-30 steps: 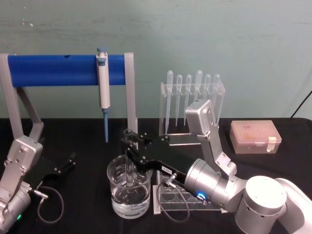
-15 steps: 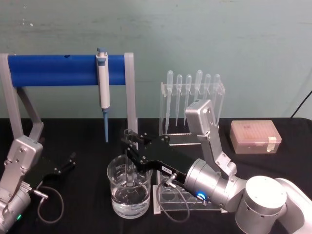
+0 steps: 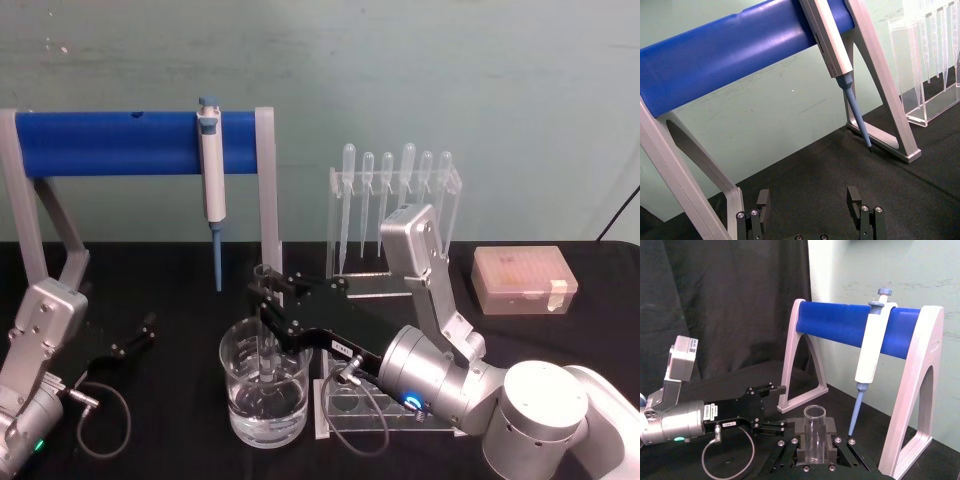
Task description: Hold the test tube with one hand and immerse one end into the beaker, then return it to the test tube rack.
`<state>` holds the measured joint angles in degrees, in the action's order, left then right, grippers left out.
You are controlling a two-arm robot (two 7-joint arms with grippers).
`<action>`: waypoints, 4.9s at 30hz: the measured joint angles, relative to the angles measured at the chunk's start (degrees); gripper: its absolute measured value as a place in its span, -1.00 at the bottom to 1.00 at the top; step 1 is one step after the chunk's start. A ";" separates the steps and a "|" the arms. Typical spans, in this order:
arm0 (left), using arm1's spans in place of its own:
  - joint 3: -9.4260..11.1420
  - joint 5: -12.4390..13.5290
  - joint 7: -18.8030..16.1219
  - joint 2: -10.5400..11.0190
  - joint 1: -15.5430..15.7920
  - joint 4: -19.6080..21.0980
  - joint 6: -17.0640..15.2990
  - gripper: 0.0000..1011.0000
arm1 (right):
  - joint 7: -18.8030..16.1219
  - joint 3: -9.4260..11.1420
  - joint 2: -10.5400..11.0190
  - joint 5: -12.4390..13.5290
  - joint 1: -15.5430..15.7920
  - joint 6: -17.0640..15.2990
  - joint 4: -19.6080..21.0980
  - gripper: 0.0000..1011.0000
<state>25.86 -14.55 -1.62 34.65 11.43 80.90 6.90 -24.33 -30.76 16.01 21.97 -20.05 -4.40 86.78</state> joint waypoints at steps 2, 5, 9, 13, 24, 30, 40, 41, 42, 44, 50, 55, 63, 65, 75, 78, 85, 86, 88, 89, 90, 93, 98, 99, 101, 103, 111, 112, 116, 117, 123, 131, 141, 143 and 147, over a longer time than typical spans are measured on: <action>0.00 0.00 0.00 0.00 0.00 0.00 0.00 0.98 | 0.00 0.00 0.00 0.00 0.00 0.00 0.00 -0.55; 0.00 0.00 0.00 0.00 0.00 0.00 0.00 0.98 | 0.00 0.00 0.00 0.00 0.00 0.00 0.00 -0.55; 0.00 0.00 0.00 0.00 0.00 0.00 0.00 0.98 | 0.00 0.00 0.00 0.00 0.00 0.00 0.00 -0.55; 0.00 0.00 0.00 0.00 0.00 0.00 0.00 0.98 | 0.00 0.00 0.00 0.00 0.00 0.00 0.00 -0.55; 0.00 0.00 0.00 0.00 0.00 0.00 0.00 0.98 | 0.00 0.00 0.00 0.00 0.00 0.00 0.00 -0.55; 0.00 0.00 0.00 0.00 0.00 0.00 0.00 0.98 | 0.00 0.00 0.00 0.00 0.00 0.00 0.00 -0.55; 0.00 0.00 0.00 0.00 0.00 0.00 0.00 0.98 | 0.00 0.00 0.00 0.00 0.00 0.00 0.00 -0.55; 0.00 0.00 0.00 0.00 0.00 0.00 0.00 0.98 | 0.00 0.00 0.00 0.00 0.00 0.00 0.00 -0.55; 0.00 0.00 0.00 0.00 0.00 0.00 0.00 0.98 | 0.00 0.00 0.00 0.00 0.00 0.00 0.00 -0.55; 0.00 0.00 0.00 0.00 0.00 0.00 0.00 0.98 | 0.00 0.00 0.00 0.00 0.00 0.00 0.00 -0.55; 0.00 0.00 0.00 0.00 0.00 0.00 0.00 0.98 | 0.00 0.00 0.00 0.00 0.00 0.00 0.00 -0.55; 0.00 0.00 0.00 0.00 0.00 0.00 0.00 0.98 | 0.00 0.00 0.00 0.00 0.00 0.00 0.00 -0.55; 0.00 0.00 0.00 0.00 0.00 0.00 0.00 0.98 | 0.00 0.00 0.00 0.00 0.00 0.00 0.00 -0.55; 0.00 0.00 0.00 0.00 0.00 0.00 0.00 0.98 | 0.00 0.00 0.00 0.00 0.00 0.00 0.00 -0.55; 0.00 0.00 0.00 0.00 0.00 0.00 0.00 0.98 | 0.00 0.00 0.00 0.00 0.00 0.00 0.00 -0.55; 0.00 0.00 0.00 0.00 0.00 0.00 0.00 0.98 | 0.00 0.01 0.00 -0.01 0.05 -0.01 0.17 -0.55; 0.00 0.00 0.00 0.00 0.00 0.00 0.00 0.98 | 0.00 0.23 0.32 -0.31 0.17 -0.67 2.26 -0.55; 0.00 0.00 0.00 0.00 0.00 0.00 0.00 0.98 | 0.00 0.23 0.36 -0.34 0.15 -0.73 2.41 -0.55; 0.00 0.00 0.00 0.00 0.00 0.00 0.00 0.98 | 0.00 0.24 0.43 -0.39 0.10 -0.81 2.76 -0.55; 0.00 0.00 0.00 0.00 0.00 0.00 0.00 0.98 | -0.01 0.24 0.48 -0.42 0.05 -0.96 3.09 -0.55; 0.00 0.00 0.00 0.00 0.00 0.00 0.00 0.98 | -0.01 0.24 0.52 -0.43 0.01 -1.04 3.29 -0.55; 0.00 0.00 0.00 0.00 0.00 0.00 0.00 0.98 | -0.01 0.27 0.69 -0.48 -0.09 -1.48 4.16 -0.55; 0.00 0.00 0.00 0.00 0.00 0.00 0.00 0.98 | 0.21 0.41 1.03 -0.59 -0.32 -2.23 5.60 -0.55; 0.00 0.00 0.00 0.00 0.00 0.00 0.00 0.98 | 0.23 0.47 1.08 -0.56 -0.37 -2.39 5.90 -0.55; 0.00 0.00 0.00 0.00 0.00 0.00 0.00 0.98 | 0.33 0.64 1.31 -0.44 -0.50 -3.06 6.80 -0.55; 0.00 0.00 0.00 0.00 0.00 0.00 0.00 0.98 | 0.44 0.77 1.56 -0.35 -0.70 -3.87 7.60 -0.55; 0.00 0.00 0.00 0.00 0.00 0.00 0.00 0.98 | 1.32 1.28 2.15 0.74 -1.16 -6.49 10.22 -0.55; 0.00 0.00 0.00 0.00 0.00 0.00 0.00 0.98 | 1.41 1.31 2.19 0.89 -1.19 -6.74 10.44 -0.55; 0.00 0.00 0.00 0.00 0.00 0.00 0.00 0.98 | 2.13 1.69 2.56 1.53 -1.45 -8.19 11.91 -0.55; 0.00 0.00 0.00 0.00 0.00 0.00 0.00 0.98 | 2.13 1.69 2.56 1.53 -1.45 -8.19 11.91 -0.55; 0.00 0.00 0.00 0.00 0.00 0.00 0.00 0.98 | 3.01 2.55 3.10 2.94 -1.85 -10.12 13.90 -0.55; 0.00 0.00 0.00 0.00 0.00 0.00 0.00 0.98 | 4.39 3.41 4.07 4.55 -1.84 -11.58 16.55 -0.55; 0.00 0.00 0.00 0.00 0.00 0.00 0.00 0.98 | 5.98 5.73 7.04 5.27 -0.07 -11.91 19.17 -0.55; 0.00 0.00 0.00 0.00 0.00 0.00 0.00 0.98 | 6.33 6.54 7.93 5.48 0.72 -11.91 19.82 -0.55; 0.00 0.00 0.00 0.00 0.00 0.00 0.00 0.98 | 6.87 7.77 9.32 5.78 2.20 -11.95 20.83 -0.55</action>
<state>25.86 -14.55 -1.62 34.65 11.43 80.90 6.90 -17.46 -22.99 25.32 27.75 -17.85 -16.35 107.61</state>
